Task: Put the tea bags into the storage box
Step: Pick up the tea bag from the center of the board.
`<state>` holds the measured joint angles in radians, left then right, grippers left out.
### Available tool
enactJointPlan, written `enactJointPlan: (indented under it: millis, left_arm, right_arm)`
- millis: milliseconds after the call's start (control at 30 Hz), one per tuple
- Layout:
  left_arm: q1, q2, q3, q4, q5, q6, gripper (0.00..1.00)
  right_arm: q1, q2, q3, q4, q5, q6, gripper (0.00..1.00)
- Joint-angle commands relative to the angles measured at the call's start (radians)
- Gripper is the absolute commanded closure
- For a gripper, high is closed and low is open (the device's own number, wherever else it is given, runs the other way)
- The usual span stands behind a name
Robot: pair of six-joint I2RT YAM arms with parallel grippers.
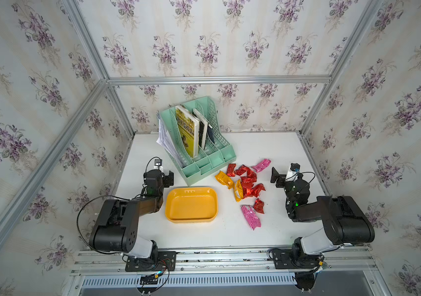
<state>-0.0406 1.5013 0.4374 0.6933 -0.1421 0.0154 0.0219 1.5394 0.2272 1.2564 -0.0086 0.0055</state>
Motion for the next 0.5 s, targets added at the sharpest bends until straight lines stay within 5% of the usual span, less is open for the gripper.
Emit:
enactJointPlan:
  millis: [0, 467]
  left_arm:
    - [0.001, -0.006, 0.001, 0.022, 0.003, 0.004, 0.01]
    - [0.000, -0.004, 0.003, 0.021, 0.003, 0.003, 0.02]
  right_arm:
    - [0.001, -0.002, 0.000, 0.007, -0.001, 0.004, 0.00]
    - [0.001, -0.002, 0.004, 0.004, 0.001, 0.004, 0.00]
